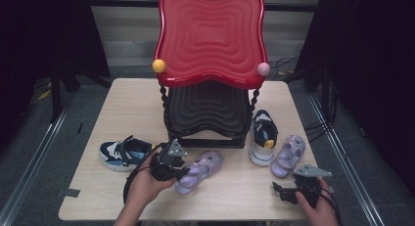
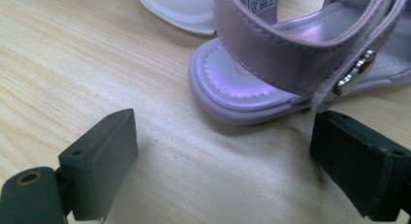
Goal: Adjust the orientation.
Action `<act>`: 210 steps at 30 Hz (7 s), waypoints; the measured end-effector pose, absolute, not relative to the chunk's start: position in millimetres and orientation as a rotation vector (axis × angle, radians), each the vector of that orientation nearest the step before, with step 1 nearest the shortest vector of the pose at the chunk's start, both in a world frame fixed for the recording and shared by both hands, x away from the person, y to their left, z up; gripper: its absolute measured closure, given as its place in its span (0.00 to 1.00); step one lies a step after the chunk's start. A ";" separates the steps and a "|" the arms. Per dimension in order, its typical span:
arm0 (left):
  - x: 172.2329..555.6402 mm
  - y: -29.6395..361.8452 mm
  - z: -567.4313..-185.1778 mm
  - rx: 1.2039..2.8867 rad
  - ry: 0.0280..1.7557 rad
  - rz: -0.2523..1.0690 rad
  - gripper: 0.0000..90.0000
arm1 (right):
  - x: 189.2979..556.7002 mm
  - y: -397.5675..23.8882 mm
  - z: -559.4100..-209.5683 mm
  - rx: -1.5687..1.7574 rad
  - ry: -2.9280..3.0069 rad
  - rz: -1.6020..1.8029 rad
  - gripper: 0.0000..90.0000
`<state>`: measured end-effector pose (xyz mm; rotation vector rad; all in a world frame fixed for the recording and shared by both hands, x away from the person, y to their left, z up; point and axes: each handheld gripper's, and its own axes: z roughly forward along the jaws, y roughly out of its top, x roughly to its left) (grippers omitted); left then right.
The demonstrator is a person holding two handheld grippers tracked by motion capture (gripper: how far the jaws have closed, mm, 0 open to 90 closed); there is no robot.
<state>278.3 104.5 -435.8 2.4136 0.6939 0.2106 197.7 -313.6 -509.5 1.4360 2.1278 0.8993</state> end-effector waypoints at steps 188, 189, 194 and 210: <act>359.8 59.3 -394.1 1.559 1.124 0.796 0.91 | 197.6 -313.7 -509.4 1.436 2.128 0.900 0.11; 360.3 57.9 -393.8 1.546 1.129 0.800 0.91 | 197.7 -313.8 -509.4 1.434 2.128 0.899 0.11; 361.3 55.4 -392.6 1.520 1.137 0.817 0.90 | 197.6 -313.6 -509.4 1.437 2.127 0.899 0.11; 374.8 45.7 -397.0 1.437 1.197 0.853 0.89 | 197.7 -313.7 -509.4 1.434 2.128 0.899 0.11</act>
